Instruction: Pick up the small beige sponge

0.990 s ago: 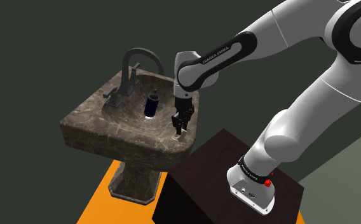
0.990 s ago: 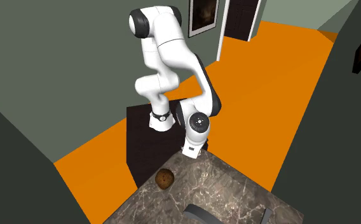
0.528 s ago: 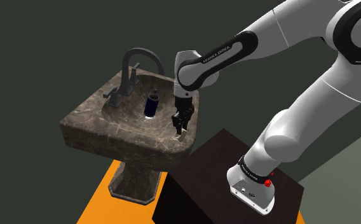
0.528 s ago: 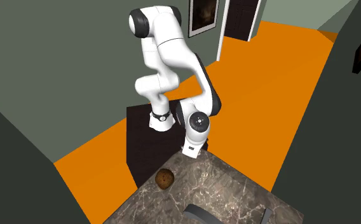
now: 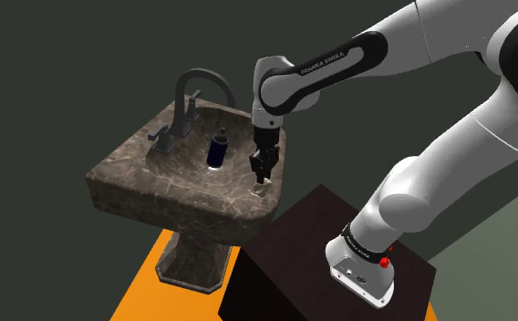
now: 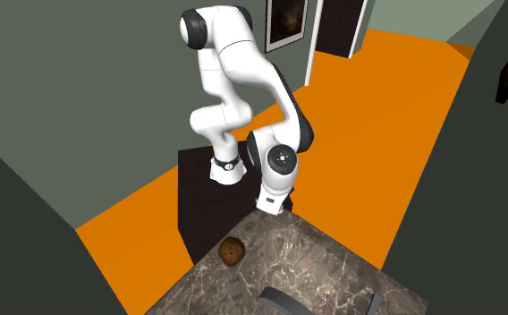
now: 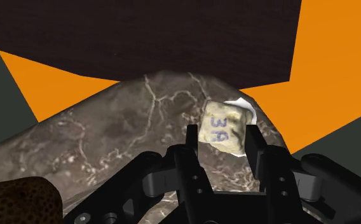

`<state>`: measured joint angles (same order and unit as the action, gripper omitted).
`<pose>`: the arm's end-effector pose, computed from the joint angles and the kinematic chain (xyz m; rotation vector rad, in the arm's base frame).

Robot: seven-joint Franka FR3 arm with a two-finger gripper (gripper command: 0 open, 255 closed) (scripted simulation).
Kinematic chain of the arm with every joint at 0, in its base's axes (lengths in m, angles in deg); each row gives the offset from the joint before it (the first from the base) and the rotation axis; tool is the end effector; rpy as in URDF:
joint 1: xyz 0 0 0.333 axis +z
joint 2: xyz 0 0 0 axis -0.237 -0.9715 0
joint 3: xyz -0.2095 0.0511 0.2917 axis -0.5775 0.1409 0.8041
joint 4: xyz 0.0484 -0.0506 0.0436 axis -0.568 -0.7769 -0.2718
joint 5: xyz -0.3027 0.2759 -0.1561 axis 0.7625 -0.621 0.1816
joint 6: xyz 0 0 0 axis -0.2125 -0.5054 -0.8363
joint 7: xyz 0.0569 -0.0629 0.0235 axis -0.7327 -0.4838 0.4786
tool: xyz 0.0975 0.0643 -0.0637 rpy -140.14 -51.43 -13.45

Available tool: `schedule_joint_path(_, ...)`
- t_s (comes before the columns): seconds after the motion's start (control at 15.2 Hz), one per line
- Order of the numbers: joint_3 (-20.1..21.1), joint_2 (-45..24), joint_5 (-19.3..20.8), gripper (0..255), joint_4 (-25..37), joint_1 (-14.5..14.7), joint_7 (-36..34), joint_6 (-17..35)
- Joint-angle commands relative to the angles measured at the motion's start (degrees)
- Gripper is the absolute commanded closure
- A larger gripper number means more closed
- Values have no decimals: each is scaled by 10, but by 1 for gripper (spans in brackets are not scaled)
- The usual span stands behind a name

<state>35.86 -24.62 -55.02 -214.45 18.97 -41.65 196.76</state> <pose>0.3958 0.1138 0.3044 -2.9686 -0.2432 0.4997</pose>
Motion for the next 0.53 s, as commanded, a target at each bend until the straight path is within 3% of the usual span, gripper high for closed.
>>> schedule_joint_path(0.0, -1, 12, 1, 255, 5, 0, -2, -17)
schedule_joint_path(0.46, -4, 38, 3, 255, 24, -1, -7, -62)
